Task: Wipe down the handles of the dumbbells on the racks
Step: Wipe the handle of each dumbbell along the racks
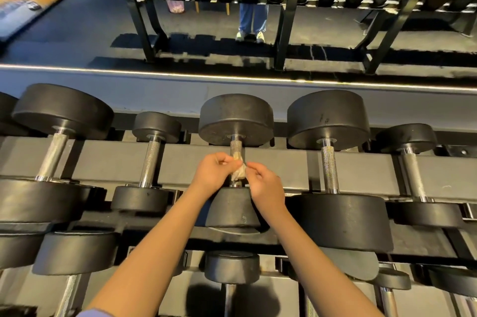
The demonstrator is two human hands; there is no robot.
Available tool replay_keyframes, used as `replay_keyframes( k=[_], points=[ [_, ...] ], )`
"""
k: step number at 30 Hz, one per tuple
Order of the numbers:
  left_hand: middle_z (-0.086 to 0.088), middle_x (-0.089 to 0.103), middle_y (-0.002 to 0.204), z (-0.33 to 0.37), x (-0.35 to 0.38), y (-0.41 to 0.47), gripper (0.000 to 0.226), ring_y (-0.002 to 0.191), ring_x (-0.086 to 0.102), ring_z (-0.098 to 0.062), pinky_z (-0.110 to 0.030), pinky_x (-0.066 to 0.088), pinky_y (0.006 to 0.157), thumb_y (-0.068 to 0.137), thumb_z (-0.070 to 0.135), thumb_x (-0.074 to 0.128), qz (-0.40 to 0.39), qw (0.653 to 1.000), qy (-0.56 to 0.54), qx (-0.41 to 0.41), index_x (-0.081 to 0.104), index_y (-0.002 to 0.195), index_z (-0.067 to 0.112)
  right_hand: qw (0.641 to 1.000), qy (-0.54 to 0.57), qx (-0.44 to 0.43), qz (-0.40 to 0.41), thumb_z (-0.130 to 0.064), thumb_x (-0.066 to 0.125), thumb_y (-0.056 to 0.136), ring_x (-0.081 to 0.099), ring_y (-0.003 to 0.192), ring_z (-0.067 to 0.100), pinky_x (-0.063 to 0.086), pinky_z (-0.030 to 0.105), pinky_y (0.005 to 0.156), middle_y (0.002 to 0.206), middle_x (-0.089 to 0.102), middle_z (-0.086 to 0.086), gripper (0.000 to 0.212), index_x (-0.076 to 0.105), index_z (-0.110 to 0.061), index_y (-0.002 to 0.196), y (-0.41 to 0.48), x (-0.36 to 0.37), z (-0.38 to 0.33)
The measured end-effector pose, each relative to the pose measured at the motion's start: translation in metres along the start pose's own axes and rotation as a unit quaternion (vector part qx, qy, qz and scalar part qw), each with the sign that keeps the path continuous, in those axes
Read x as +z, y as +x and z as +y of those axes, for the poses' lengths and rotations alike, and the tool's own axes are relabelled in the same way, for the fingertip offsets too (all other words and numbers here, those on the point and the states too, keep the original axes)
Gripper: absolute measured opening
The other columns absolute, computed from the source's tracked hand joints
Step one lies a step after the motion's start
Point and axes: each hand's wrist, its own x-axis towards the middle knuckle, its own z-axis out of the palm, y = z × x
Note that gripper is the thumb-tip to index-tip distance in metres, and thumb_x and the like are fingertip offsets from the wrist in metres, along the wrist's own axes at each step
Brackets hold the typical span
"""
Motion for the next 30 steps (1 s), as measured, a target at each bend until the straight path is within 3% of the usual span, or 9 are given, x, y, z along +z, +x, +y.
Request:
replay_keyframes(
  k=[5, 8, 11, 13, 15, 17, 22, 25, 30],
  points=[
    [0.002, 0.070, 0.078, 0.007, 0.001, -0.010, 0.012, 0.073, 0.062, -0.002, -0.017, 0.048, 0.074, 0.090, 0.019, 0.064, -0.005, 0.999, -0.031, 0.006, 0.073, 0.083, 0.014, 0.998, 0.046, 0.011, -0.046, -0.011, 0.062, 0.089, 0.065, 0.085, 0.022, 0.053, 0.041, 0.085, 0.080, 0.066, -0.003, 0.010, 0.069, -0.009, 0.097, 0.021, -0.002, -0.005],
    [-0.008, 0.066, 0.082, 0.005, -0.002, -0.016, 0.030, 0.078, 0.057, -0.012, -0.029, 0.044, 0.078, 0.096, 0.023, 0.055, 0.000, 1.000, 0.006, 0.009, 0.071, 0.085, 0.001, 0.999, 0.019, 0.014, -0.026, -0.010, 0.065, 0.086, 0.063, 0.081, 0.019, 0.051, 0.033, 0.079, 0.080, 0.065, 0.001, 0.003, 0.067, -0.011, 0.088, 0.032, -0.003, -0.004],
    [-0.009, 0.061, 0.093, -0.003, 0.002, -0.032, 0.032, 0.090, 0.054, -0.017, -0.028, 0.038, 0.079, 0.100, 0.023, 0.044, 0.070, 0.994, 0.077, 0.015, 0.069, 0.096, 0.003, 0.998, -0.064, -0.005, 0.021, -0.013, 0.063, 0.087, 0.058, 0.080, 0.014, 0.047, 0.028, 0.074, 0.083, 0.063, -0.002, 0.008, 0.068, -0.010, 0.093, 0.044, -0.003, 0.000],
    [0.003, 0.059, 0.100, -0.007, 0.004, -0.045, 0.028, 0.096, 0.051, -0.010, -0.022, 0.033, 0.082, 0.101, 0.024, 0.042, 0.137, 0.989, 0.045, -0.008, 0.068, 0.103, 0.013, 0.992, -0.123, -0.020, -0.017, -0.011, 0.062, 0.086, 0.057, 0.075, 0.013, 0.046, 0.028, 0.071, 0.074, 0.059, -0.006, 0.013, 0.066, -0.018, 0.076, 0.054, 0.000, 0.000],
    [0.008, 0.057, 0.099, -0.011, 0.004, -0.049, 0.024, 0.096, 0.050, -0.007, -0.021, 0.032, 0.082, 0.101, 0.026, 0.041, 0.165, 0.986, 0.008, -0.031, 0.062, 0.091, 0.029, 0.981, -0.181, -0.029, -0.059, -0.009, 0.059, 0.083, 0.059, 0.069, 0.019, 0.051, 0.034, 0.069, 0.063, 0.057, -0.004, 0.031, 0.055, -0.024, 0.056, 0.062, 0.005, 0.002],
    [0.008, 0.057, 0.097, -0.011, 0.004, -0.047, 0.026, 0.093, 0.051, -0.007, -0.023, 0.033, 0.081, 0.101, 0.027, 0.042, 0.166, 0.985, 0.002, -0.039, 0.055, 0.080, 0.036, 0.977, -0.200, -0.032, -0.070, -0.008, 0.059, 0.082, 0.061, 0.069, 0.023, 0.052, 0.036, 0.068, 0.063, 0.060, 0.004, 0.030, 0.055, -0.018, 0.055, 0.066, 0.006, 0.004],
    [0.008, 0.059, 0.099, -0.013, 0.004, -0.046, 0.019, 0.094, 0.051, -0.007, -0.023, 0.033, 0.080, 0.100, 0.027, 0.041, 0.169, 0.985, 0.016, -0.039, 0.058, 0.093, 0.028, 0.984, -0.166, -0.053, -0.031, -0.002, 0.056, 0.081, 0.054, 0.061, 0.019, 0.044, 0.029, 0.059, 0.057, 0.055, 0.003, 0.026, 0.058, -0.010, 0.056, 0.078, 0.012, 0.005],
    [0.010, 0.058, 0.098, -0.012, 0.005, -0.046, 0.020, 0.092, 0.051, -0.005, -0.022, 0.033, 0.078, 0.100, 0.026, 0.041, 0.173, 0.984, 0.015, -0.043, 0.059, 0.091, 0.028, 0.988, -0.148, -0.050, -0.010, -0.002, 0.055, 0.082, 0.057, 0.063, 0.020, 0.047, 0.034, 0.059, 0.062, 0.060, 0.006, 0.023, 0.062, -0.006, 0.061, 0.086, 0.014, 0.001],
    [0.011, 0.056, 0.088, -0.010, 0.004, -0.046, 0.030, 0.086, 0.050, -0.005, -0.009, 0.034, 0.071, 0.100, 0.024, 0.042, 0.178, 0.983, 0.014, -0.038, 0.051, 0.074, 0.038, 0.990, -0.113, -0.060, -0.055, -0.014, 0.063, 0.080, 0.038, 0.052, 0.013, 0.031, 0.028, 0.053, 0.048, 0.037, -0.005, 0.044, 0.040, -0.024, 0.044, 0.076, 0.010, 0.007]
  ],
)
